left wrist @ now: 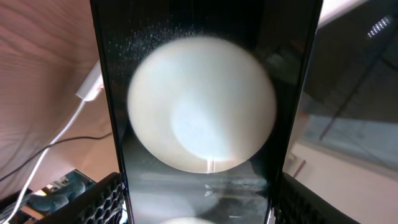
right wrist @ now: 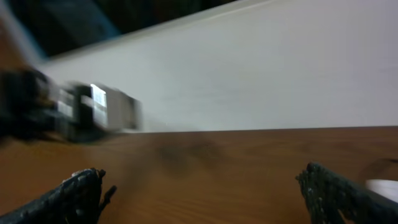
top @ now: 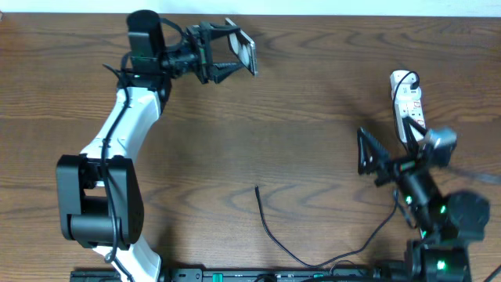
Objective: Plug charger to phone and switch on socket
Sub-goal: 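Swing the right gripper toward the phone held by the left gripper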
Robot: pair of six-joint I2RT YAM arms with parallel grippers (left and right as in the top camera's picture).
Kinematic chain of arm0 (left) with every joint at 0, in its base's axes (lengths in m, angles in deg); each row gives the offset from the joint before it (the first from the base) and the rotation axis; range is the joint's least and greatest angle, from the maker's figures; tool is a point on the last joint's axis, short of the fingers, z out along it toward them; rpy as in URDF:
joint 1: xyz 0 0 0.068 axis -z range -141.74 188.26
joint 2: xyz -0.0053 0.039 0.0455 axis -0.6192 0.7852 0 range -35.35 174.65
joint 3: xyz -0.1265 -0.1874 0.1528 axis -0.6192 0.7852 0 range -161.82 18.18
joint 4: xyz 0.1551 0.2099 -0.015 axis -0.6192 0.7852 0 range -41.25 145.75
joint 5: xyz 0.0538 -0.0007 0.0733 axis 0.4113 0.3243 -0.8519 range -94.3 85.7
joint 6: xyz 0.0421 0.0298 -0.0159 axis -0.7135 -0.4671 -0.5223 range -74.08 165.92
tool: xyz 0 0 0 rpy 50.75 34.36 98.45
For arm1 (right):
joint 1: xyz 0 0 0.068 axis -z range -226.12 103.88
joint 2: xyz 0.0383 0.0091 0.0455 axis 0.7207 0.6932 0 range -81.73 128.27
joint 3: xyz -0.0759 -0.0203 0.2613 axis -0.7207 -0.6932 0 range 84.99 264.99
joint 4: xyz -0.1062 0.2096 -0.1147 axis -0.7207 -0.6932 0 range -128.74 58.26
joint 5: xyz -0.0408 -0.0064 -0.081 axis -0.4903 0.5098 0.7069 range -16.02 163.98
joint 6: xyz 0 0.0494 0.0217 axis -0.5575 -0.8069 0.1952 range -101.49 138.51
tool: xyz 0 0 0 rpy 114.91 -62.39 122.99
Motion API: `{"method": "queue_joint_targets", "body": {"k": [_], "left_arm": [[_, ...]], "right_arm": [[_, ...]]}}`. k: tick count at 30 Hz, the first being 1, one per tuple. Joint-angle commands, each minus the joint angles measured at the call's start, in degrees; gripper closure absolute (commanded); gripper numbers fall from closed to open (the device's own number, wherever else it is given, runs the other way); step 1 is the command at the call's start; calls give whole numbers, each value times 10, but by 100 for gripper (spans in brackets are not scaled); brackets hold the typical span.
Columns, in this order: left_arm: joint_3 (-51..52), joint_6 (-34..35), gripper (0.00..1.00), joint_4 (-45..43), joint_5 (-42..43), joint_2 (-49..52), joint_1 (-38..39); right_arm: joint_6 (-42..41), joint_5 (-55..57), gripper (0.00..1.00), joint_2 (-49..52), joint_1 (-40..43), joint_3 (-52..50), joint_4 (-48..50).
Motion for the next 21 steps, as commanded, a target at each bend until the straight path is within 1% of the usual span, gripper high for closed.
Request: {"method": "queue_joint_targets", "body": {"k": [1,4,5,7,10,13,14,16,21], "left_arm": [[-1,-60,93,15,-35,-20,12],[-1,-89,93,20,-53,-20,20],[-1,-97,93,20,-58,-20,22],[-1,-104,93,29,-70,-20,28],[-1,-125,93,56,-91,-20,38],[-1,-151,93,87,-113,-20,50],[-1,-156,93,96,-120,-20,55],[-1,-167,93,102,-130,-20,65],[-1,-177,92,101,-142,-20,90]], "right_arm": [[-103,-121,1,70,3,61,24],[-105,-166,1,129,3,80,81],[-105,-169,1,141,3,80,82],[-105,-175,1,172,3,79,54],[-106,-182,1,215,2,79,58],[-146,-186,1,248,-8,79,65],[-145,-191,1,259,-13,79,75],[-136,-193,1,280,-25,79,93],[-73,-192,5,316,-67,79,108]]}}
